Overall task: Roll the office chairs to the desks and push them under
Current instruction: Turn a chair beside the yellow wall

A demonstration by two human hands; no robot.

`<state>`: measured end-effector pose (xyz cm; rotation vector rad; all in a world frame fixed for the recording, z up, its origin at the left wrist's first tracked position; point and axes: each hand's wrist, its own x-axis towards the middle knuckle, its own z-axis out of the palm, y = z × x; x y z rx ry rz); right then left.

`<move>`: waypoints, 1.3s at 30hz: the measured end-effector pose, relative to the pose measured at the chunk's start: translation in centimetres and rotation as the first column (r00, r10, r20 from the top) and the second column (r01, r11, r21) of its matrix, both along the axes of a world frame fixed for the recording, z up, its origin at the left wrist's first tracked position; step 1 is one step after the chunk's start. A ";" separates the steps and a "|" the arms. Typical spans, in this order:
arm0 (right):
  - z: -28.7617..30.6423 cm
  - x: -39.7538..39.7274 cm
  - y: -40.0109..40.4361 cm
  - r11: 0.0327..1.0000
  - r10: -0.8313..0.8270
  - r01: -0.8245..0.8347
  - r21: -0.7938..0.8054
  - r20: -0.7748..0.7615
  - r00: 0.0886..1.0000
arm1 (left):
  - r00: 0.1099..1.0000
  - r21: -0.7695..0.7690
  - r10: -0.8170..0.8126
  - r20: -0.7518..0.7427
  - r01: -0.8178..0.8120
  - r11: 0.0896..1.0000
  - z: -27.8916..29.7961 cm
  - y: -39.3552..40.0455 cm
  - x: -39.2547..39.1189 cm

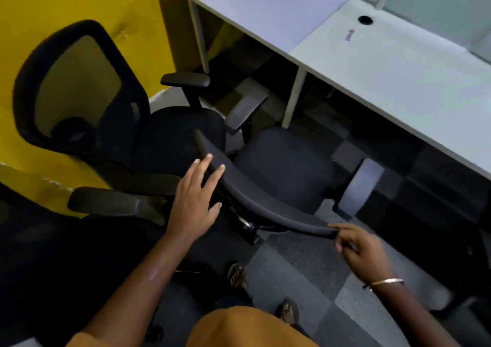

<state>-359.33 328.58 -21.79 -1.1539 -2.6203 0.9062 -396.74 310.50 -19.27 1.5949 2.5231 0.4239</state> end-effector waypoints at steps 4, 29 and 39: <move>3.1 1.1 2.7 0.998 -0.039 0.039 -0.045 0.005 0.999 | 0.964 -0.204 -0.242 -0.111 0.216 0.955 -0.3 3.7 1.2; 1.2 10.4 0.0 0.962 0.052 -0.099 0.253 0.185 0.981 | 0.960 -0.326 -0.278 -0.043 0.250 0.912 -0.6 4.9 18.7; 0.6 11.3 -4.7 0.919 -0.098 0.043 0.393 0.123 0.988 | 0.861 -0.359 -0.505 -0.062 0.453 0.816 0.1 8.8 16.1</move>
